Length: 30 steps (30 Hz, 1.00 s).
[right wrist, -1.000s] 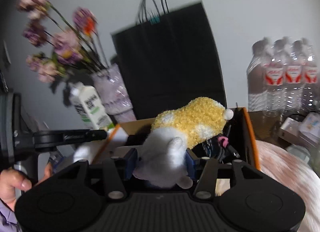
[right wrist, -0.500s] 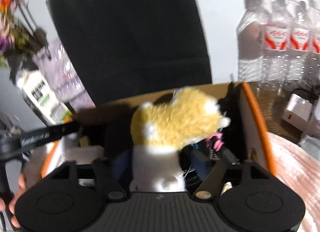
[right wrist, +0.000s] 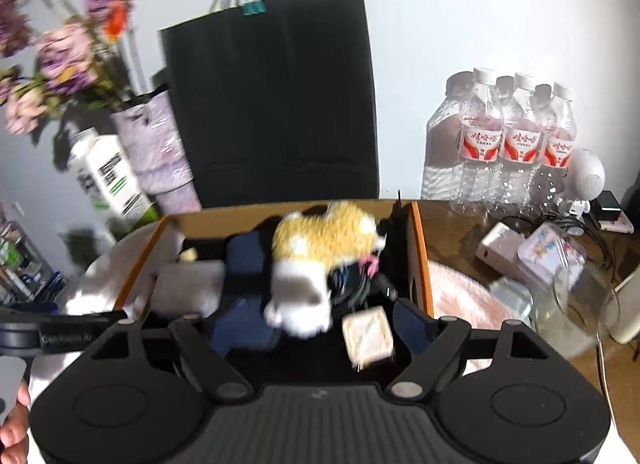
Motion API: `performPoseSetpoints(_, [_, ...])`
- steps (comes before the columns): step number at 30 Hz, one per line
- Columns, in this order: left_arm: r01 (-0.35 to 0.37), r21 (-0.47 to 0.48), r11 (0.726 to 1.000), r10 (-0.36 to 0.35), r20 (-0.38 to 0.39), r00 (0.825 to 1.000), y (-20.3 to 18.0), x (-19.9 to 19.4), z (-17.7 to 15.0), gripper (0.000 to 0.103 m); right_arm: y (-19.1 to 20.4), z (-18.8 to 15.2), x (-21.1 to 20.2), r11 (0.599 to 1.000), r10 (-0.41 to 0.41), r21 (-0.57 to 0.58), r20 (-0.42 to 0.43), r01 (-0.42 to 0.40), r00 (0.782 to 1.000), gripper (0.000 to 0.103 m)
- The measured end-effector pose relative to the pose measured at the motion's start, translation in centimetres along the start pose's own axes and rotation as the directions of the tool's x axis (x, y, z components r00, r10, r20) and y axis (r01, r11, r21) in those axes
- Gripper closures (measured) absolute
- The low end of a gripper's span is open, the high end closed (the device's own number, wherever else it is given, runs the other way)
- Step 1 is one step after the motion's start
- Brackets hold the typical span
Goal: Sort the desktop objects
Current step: 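Carry the yellow block and plush sheep into the red box and open both tools, then grasp the black cable with the left tool while the right tool grasps a small white item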
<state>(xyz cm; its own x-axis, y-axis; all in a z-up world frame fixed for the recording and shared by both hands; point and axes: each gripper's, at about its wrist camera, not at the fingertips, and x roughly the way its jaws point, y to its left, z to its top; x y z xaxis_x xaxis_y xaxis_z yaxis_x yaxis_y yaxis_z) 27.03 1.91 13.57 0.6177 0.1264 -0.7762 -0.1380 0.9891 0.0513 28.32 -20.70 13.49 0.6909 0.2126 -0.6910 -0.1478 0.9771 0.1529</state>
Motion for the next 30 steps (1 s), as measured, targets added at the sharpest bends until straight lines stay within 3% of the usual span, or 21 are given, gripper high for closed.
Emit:
performPoseSetpoints(5, [0.071,0.07,0.995,-0.077,0.088,0.993,0.6,-4.8,-8.2,0.0,-0.6,-7.1,-4.4,0.997,0.05,-0.066,0.064,-0.046,0.997,0.02])
performPoseSetpoints(8, [0.148,0.045,0.988,-0.15,0.055,0.987,1.0,-6.3,-13.6,0.0,-1.0,-11.7,-7.3,0.993,0.069,-0.102,0.117,-0.057,0.991,0.018])
performPoseSetpoints(12, [0.229,0.008,0.973,-0.228,0.105,0.968,1.5,-8.9,-20.5,0.0,-1.5,-18.3,-10.7,0.99,0.088,-0.125,0.159,-0.068,0.983,0.015])
performPoseSetpoints(17, [0.22,-0.045,0.974,-0.206,0.218,0.954,1.5,-12.1,-28.3,0.0,-1.4,-27.5,-14.1,0.994,0.051,-0.109,0.213,-0.029,0.976,0.014])
performPoseSetpoints(19, [0.195,-0.01,0.981,-0.186,0.257,0.948,0.8,-12.7,-30.6,0.0,-1.5,-30.7,-15.1,0.997,0.038,-0.068,0.245,-0.022,0.969,0.013])
performPoseSetpoints(23, [0.126,0.088,0.988,-0.147,0.294,0.945,-0.5,-12.8,-31.9,0.002,-1.0,-33.3,-15.2,0.993,0.014,-0.116,0.223,0.012,0.975,0.012])
performPoseSetpoints(27, [0.192,0.047,0.98,-0.197,0.266,0.944,-0.2,-11.9,-30.6,0.006,-0.6,-33.3,-15.4,0.989,-0.018,-0.138,0.265,0.056,0.964,0.014])
performPoseSetpoints(30, [0.21,0.066,0.975,-0.22,0.259,0.94,-0.7,-11.0,-29.3,0.022,-0.7,-32.7,-15.5,0.992,0.015,-0.125,0.271,0.02,0.962,0.02])
